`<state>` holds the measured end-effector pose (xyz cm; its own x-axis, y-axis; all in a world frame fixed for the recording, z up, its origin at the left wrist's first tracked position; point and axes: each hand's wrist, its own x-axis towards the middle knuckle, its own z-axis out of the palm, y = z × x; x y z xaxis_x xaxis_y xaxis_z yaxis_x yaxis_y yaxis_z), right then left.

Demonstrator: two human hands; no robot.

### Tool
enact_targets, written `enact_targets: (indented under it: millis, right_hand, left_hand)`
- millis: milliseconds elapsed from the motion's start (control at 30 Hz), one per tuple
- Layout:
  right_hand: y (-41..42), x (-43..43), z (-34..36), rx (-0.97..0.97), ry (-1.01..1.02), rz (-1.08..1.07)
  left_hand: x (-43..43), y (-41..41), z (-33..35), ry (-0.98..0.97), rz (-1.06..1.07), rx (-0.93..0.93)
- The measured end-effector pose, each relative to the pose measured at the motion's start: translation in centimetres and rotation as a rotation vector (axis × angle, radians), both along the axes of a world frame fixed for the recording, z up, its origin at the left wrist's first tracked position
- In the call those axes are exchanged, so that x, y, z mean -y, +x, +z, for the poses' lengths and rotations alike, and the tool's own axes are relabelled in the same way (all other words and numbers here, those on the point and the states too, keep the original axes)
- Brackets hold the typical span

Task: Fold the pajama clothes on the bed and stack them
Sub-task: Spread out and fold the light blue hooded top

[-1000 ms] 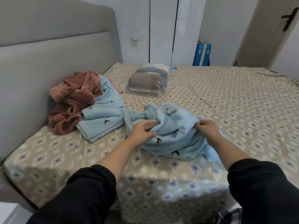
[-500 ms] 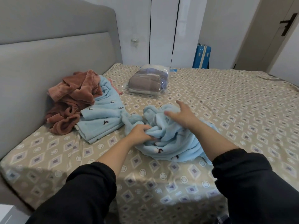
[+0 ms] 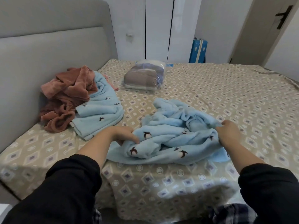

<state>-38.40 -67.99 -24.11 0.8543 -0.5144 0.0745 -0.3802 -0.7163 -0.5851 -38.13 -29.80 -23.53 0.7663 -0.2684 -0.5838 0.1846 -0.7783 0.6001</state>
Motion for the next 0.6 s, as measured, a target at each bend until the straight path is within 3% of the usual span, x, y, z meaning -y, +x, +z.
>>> enact_targets:
  millis: [100,167,200,267,333,433,600]
  right_hand:
    - [1.2,-1.8,0.4,-0.240,-0.358,0.181]
    - [1.9,-2.9,1.4,-0.238,-0.511,0.414]
    - [2.3,-3.4,1.8,-0.205,-0.495,0.546]
    - [2.9,-4.0,1.9,-0.174,-0.148,0.659]
    - [3.0,-4.5,1.6,-0.174,0.233,0.548]
    - [2.8,-5.0,1.0,-0.189,0.386,0.421]
    - [2.6,-5.0,2.4,-0.260,0.594,0.433]
  left_hand:
    - [2.3,0.6,1.2,-0.075,0.021,0.212]
    - [4.0,1.3,1.0,-0.202,0.099,0.324]
    - [5.0,1.6,0.8,-0.230,0.103,0.323]
    - [7.1,2.4,-0.3,-0.191,0.116,0.266]
    - [9.1,3.1,-1.4,-0.177,0.288,0.224]
    - [10.5,3.7,-2.9,-0.331,0.598,0.130]
    - [10.8,2.7,-1.4,-0.571,0.693,-0.025]
